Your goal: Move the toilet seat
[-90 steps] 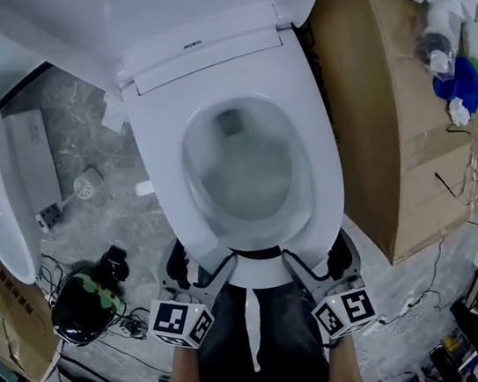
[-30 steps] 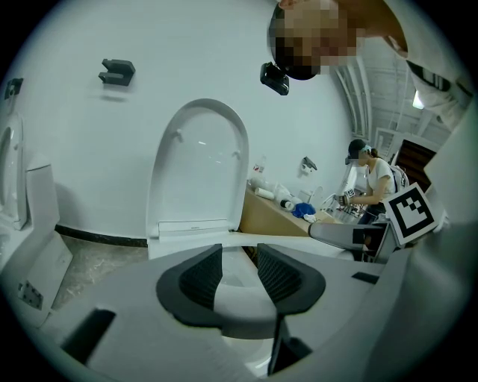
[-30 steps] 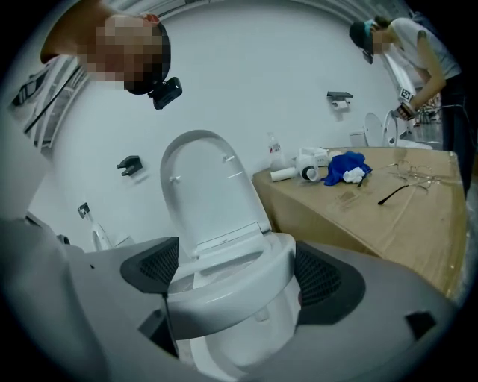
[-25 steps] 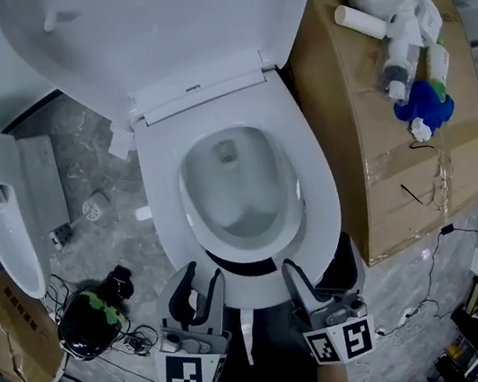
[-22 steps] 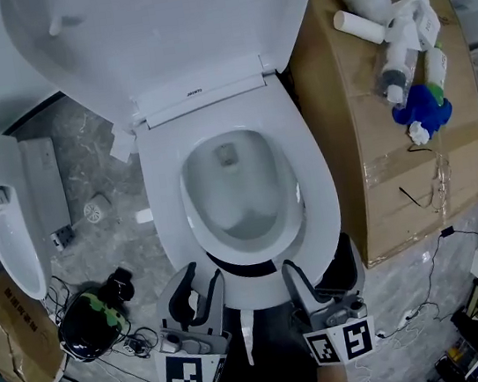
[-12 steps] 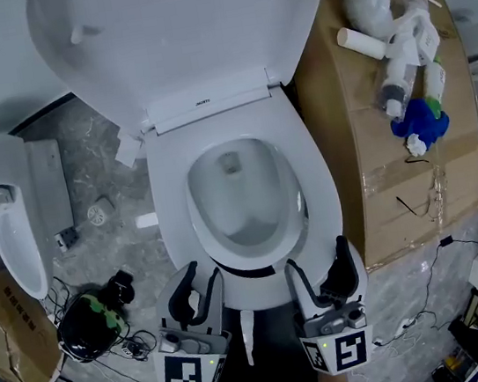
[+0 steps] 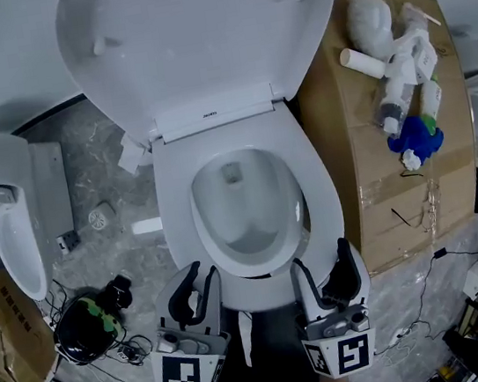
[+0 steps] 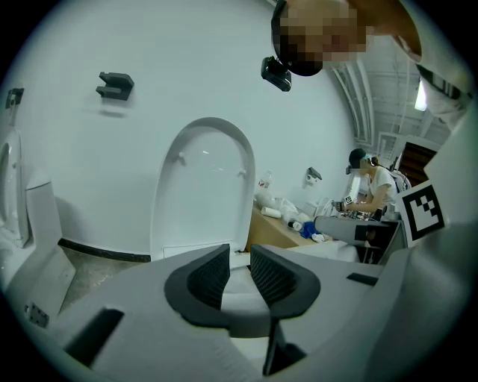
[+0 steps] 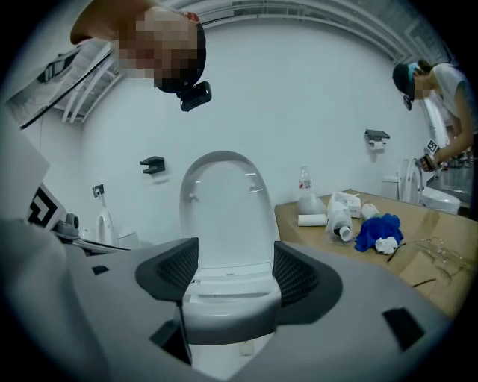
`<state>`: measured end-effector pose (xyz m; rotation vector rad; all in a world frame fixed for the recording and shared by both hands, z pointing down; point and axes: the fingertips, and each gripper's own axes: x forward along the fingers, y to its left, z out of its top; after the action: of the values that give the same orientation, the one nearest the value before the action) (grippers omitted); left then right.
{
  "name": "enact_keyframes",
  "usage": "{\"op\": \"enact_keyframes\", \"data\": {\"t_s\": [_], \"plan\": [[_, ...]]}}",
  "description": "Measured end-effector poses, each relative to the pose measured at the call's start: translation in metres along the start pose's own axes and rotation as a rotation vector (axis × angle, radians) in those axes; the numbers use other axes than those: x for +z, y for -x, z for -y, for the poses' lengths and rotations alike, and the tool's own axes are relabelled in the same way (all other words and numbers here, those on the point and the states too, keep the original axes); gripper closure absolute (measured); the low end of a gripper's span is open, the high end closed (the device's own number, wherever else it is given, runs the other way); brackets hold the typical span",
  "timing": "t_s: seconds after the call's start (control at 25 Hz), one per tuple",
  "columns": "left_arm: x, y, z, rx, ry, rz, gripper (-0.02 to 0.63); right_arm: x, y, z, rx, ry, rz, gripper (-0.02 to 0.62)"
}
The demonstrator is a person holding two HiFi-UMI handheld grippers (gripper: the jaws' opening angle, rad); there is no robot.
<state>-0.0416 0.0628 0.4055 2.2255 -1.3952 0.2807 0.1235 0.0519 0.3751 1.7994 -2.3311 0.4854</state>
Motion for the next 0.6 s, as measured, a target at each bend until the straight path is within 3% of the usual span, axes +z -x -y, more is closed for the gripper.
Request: {"op": "enact_keyframes", "data": {"t_s": [0.16, 0.2, 0.24, 0.28, 0.6], "plan": [[0.015, 0.000, -0.006, 0.009, -0.012, 0.039, 0.515, 0.015, -0.002, -0.002, 0.005, 0.032, 0.019, 0.308], [0.020, 0.000, -0.007, 0.007, -0.007, 0.048, 0.517, 0.020, -0.001, -0.001, 0.001, 0.054, 0.026, 0.355], [0.025, -0.001, -0.008, 0.005, -0.003, 0.057, 0.519, 0.025, 0.001, 0.000, -0.001, 0.080, 0.033, 0.475], [0.030, -0.002, -0.010, 0.004, -0.003, 0.061, 0.520, 0.029, 0.001, 0.000, 0.000, 0.106, 0.038, 0.518], [0.055, -0.005, -0.015, 0.008, 0.012, 0.081, 0.529, 0.055, -0.011, -0.006, 0.054, 0.164, 0.060, 0.571]]}}
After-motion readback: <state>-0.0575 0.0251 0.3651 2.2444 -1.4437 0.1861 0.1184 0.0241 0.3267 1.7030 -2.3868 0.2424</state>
